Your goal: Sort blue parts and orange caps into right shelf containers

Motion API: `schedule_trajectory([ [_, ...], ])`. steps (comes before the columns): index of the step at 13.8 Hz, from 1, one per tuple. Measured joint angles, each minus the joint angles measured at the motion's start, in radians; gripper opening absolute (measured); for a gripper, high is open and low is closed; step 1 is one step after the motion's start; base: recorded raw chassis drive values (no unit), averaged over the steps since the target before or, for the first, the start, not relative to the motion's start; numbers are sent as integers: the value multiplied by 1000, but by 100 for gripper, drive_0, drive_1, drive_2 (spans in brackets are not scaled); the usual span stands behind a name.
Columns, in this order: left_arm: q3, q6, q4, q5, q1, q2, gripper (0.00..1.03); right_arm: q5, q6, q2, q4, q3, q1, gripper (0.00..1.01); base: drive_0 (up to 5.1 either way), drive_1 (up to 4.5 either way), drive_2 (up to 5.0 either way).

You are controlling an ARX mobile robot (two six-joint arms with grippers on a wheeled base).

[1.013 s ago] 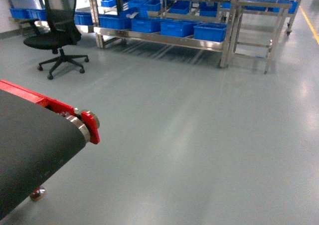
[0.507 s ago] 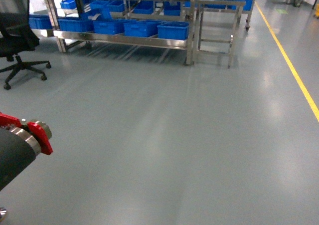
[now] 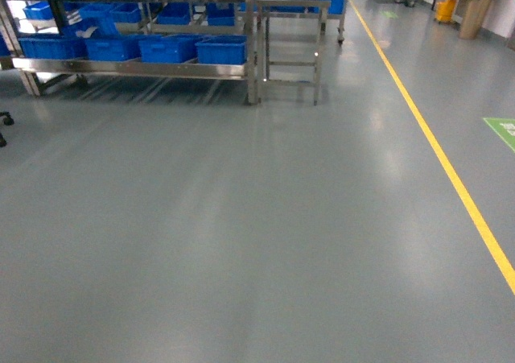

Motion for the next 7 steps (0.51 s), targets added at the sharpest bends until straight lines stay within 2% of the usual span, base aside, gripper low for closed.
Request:
schedule_trajectory([
  [4, 0, 0, 0, 0, 0, 0, 43, 0, 0, 0, 0, 0, 0, 42, -131, -131, -131],
  [7, 0, 0, -1, 0, 0, 0, 43, 0, 0, 0, -1, 0, 0, 42, 5, 424, -413],
])
